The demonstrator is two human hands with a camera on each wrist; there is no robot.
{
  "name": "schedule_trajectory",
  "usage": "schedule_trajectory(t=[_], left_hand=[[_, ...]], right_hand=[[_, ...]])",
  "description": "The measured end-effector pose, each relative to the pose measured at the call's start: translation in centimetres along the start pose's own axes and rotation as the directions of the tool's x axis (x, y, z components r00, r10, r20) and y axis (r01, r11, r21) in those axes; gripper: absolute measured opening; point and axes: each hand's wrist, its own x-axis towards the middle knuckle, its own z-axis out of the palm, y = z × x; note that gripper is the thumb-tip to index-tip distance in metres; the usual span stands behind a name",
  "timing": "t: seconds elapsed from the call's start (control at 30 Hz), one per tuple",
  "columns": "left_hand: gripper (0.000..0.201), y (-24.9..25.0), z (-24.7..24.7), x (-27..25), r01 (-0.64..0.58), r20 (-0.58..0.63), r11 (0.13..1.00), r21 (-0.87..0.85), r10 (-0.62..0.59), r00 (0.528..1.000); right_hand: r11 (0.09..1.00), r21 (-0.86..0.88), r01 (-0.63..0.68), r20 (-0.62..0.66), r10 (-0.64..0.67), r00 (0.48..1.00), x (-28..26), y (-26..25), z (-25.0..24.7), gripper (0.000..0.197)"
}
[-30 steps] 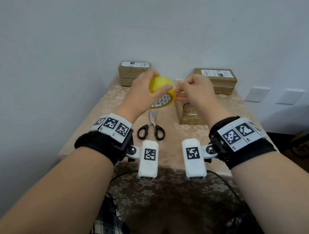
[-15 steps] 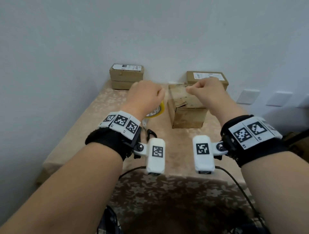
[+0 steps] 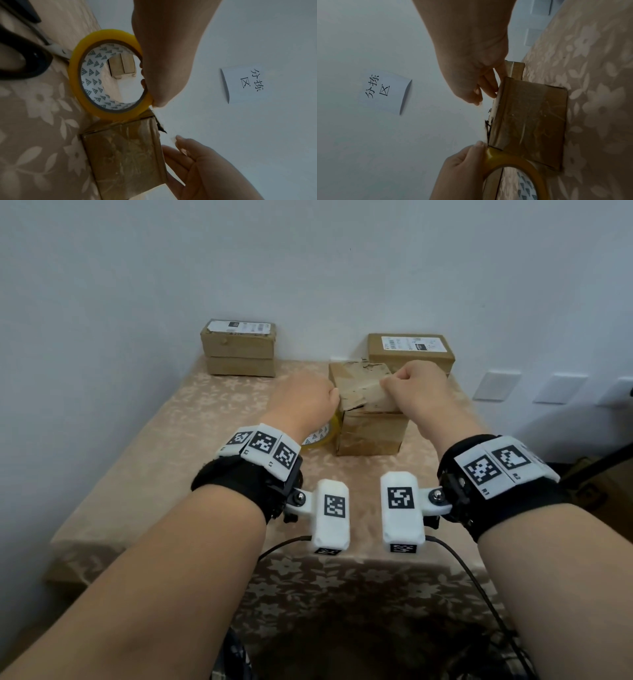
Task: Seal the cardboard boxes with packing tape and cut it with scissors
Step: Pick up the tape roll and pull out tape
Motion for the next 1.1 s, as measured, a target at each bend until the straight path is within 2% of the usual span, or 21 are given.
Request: schedule_trajectory(t=[0.33, 0.63, 0.8, 1.1], left_hand=[[0.042, -0.7, -0.5, -0.5, 0.013, -0.028, 1.000, 0.000, -0.013, 1.000], [0.043, 0.3, -0.2, 0.0, 0.024, 0.026, 0.990, 0.138, -0.028, 0.999], [0.045, 0.4, 0.0, 0.0, 0.019, 0.021, 0.994, 0.105, -0.022, 1.000], [0.047, 0.5, 0.0, 0.1, 0.076, 0.037, 0.996, 0.053, -0.078, 0.996]], right_hand=[[0.995, -0.082, 0.063, 0.016, -0.062, 0.998, -0.3, 0.3, 0.5, 0.041], [0.980, -0.186, 0.075, -0.061, -0.088, 0.994, 0.5, 1.6, 1.2, 0.030], [0.978, -0.193, 0.081, -0.080, -0.098, 0.992, 0.3, 2.1, 1.4, 0.017], [0.968, -0.219, 0.120, -0.091, -0.143, 0.986, 0.1, 2.5, 1.9, 0.014]])
